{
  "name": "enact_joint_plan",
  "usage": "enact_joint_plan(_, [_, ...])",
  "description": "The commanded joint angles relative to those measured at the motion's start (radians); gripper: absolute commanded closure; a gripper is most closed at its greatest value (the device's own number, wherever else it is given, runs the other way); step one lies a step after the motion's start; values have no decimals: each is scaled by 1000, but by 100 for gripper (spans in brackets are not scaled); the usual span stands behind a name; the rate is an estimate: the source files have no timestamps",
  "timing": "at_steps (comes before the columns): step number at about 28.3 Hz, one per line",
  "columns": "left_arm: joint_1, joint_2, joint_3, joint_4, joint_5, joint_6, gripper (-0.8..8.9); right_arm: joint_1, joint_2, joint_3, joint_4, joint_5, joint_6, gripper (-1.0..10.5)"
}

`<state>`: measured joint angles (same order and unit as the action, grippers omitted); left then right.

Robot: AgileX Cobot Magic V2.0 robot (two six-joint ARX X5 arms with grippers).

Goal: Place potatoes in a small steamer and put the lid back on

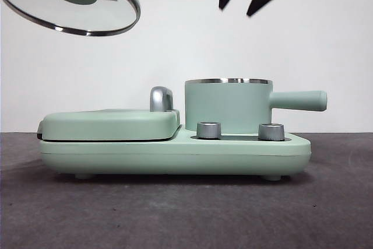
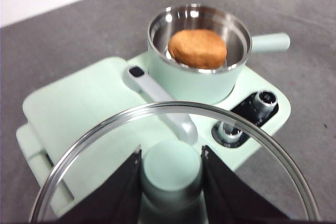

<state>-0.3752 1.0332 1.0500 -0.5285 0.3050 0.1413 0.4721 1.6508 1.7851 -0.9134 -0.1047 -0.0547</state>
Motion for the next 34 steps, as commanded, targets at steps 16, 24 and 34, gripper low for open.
enact_joint_plan(16, [-8,1,18,65,2,-1,804,237,-592,-827,515,145,108,640])
enact_joint_plan(24, [-64,33,18,195,2,-2,804,306,-839,-1103,618,219,183,662])
enact_joint_plan(34, [-177,157,19,395,-101,-27,804,337,-1038,-1232,546,272,280,661])
